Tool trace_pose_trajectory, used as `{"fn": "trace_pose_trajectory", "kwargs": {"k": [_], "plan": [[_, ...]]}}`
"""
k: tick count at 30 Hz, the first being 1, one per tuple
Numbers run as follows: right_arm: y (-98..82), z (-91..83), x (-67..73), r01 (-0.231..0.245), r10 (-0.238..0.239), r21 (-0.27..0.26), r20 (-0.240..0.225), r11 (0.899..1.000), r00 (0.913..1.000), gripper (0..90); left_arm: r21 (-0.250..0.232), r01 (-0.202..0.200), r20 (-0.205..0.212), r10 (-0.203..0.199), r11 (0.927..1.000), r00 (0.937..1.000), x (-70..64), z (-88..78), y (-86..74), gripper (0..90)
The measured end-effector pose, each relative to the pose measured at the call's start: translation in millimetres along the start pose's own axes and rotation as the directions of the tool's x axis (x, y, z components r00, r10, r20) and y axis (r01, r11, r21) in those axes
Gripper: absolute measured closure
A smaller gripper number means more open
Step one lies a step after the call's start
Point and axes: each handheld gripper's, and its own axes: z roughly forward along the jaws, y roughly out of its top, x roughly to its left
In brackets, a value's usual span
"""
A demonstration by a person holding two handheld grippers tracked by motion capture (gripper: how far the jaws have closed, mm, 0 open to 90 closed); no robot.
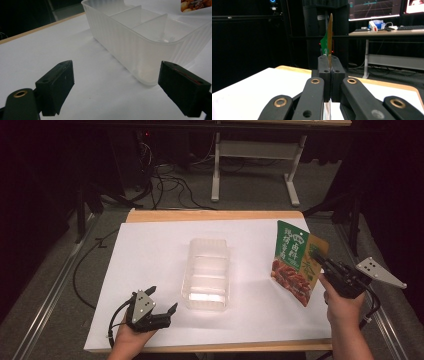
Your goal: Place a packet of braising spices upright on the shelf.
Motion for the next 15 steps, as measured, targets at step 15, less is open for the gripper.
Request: {"fn": "trace_pose_trajectory", "kwargs": {"k": [15], "plan": [[1.7, 24.7, 17.3, -0.002, 0.000, -0.025, -0.079, 1.000, 0.9969, 90.0, 0.009, 0.000, -0.023, 0.000, 1.0000, 0.9997, 1.6, -15.3, -8.5, 13.7]]}}
